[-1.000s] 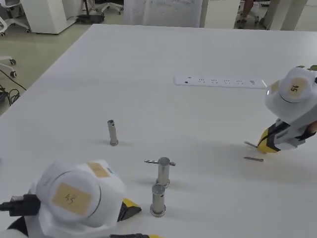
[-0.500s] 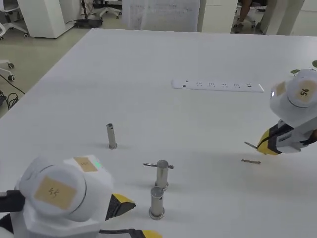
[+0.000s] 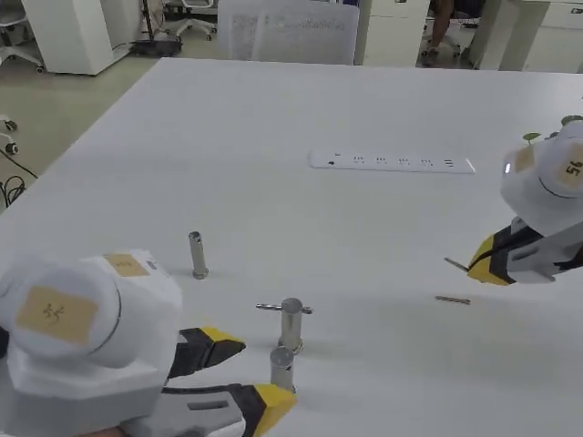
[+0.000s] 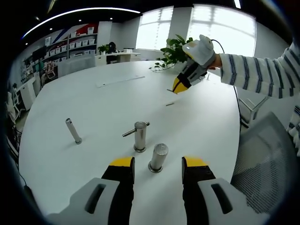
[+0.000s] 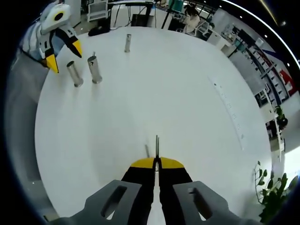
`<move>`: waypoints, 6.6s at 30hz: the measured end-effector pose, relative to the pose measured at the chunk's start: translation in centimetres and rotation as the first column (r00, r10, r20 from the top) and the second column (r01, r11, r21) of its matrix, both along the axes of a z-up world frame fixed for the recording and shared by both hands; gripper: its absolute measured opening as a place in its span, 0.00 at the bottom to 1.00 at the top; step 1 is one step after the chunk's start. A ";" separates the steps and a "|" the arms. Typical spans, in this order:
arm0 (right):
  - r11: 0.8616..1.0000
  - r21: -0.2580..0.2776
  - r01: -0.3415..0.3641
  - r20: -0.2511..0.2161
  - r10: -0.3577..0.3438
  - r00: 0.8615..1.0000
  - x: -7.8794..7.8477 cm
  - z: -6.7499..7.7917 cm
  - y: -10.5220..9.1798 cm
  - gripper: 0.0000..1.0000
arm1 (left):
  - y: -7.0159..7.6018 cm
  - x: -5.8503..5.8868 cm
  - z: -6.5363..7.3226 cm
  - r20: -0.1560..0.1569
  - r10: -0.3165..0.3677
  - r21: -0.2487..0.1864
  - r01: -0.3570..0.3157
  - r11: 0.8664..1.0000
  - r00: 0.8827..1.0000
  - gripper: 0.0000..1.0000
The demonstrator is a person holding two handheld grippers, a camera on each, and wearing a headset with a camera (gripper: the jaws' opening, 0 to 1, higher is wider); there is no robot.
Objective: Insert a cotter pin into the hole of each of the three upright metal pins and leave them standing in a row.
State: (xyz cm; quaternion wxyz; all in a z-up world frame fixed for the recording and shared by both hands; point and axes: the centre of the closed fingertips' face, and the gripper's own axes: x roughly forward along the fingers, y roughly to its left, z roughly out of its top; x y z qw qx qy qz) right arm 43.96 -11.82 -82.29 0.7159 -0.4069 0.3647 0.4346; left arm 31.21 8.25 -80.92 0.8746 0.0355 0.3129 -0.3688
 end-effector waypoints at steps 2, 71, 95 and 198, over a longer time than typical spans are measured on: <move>1.000 0.019 0.007 -0.001 -0.007 1.000 -0.3 0.3 0.2 0.02 | 0.0 0.2 0.3 0.008 -0.001 -0.003 0.001 1.000 1.000 0.39; 0.982 0.125 -0.144 0.152 0.125 0.981 -7.4 4.6 6.0 0.02 | -6.8 3.9 3.0 0.033 -0.086 -0.122 0.089 0.989 0.996 0.31; 0.968 0.140 -0.207 0.156 0.185 0.970 -9.5 4.2 7.9 0.02 | -8.3 3.7 2.9 -0.024 -0.104 -0.161 0.099 0.982 0.994 0.25; 0.897 0.377 -0.232 -0.022 0.260 0.965 -13.5 4.3 8.9 0.16 | -9.4 -0.4 5.1 0.145 -0.431 -0.120 0.448 0.886 0.891 0.00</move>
